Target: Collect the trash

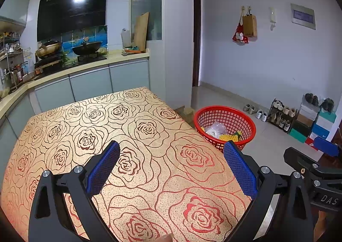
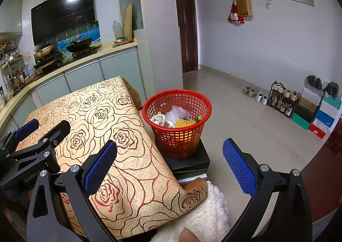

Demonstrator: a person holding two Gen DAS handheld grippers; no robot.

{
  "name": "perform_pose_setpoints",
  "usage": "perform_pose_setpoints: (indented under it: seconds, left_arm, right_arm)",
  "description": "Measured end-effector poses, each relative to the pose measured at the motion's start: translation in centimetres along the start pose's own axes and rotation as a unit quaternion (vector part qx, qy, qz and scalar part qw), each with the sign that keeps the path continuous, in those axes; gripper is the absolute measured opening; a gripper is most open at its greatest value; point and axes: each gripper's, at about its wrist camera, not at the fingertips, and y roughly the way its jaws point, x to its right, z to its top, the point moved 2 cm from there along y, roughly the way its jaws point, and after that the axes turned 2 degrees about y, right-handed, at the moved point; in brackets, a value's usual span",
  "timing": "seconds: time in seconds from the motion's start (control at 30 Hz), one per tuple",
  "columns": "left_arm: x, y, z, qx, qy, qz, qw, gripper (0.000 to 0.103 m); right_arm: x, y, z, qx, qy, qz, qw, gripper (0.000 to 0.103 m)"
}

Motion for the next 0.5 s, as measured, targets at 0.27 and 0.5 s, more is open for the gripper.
perform_pose_setpoints:
  seconds: [0.27,0.5]
  left_arm:
    - [0.27,-0.34,0.04,0.011,0.005,-0.005,0.9999,0.094]
    - [0.85,-0.81,-0.27,0.023,0.023,0.014,0.9994,0.094]
  right_arm:
    - [-0.01,0.03,-0.09,0.000,0.001,-0.001,1.000,0.096]
    - [0.30,-0.13,0.20,0.000,0.004,-0.002,1.000,0.096]
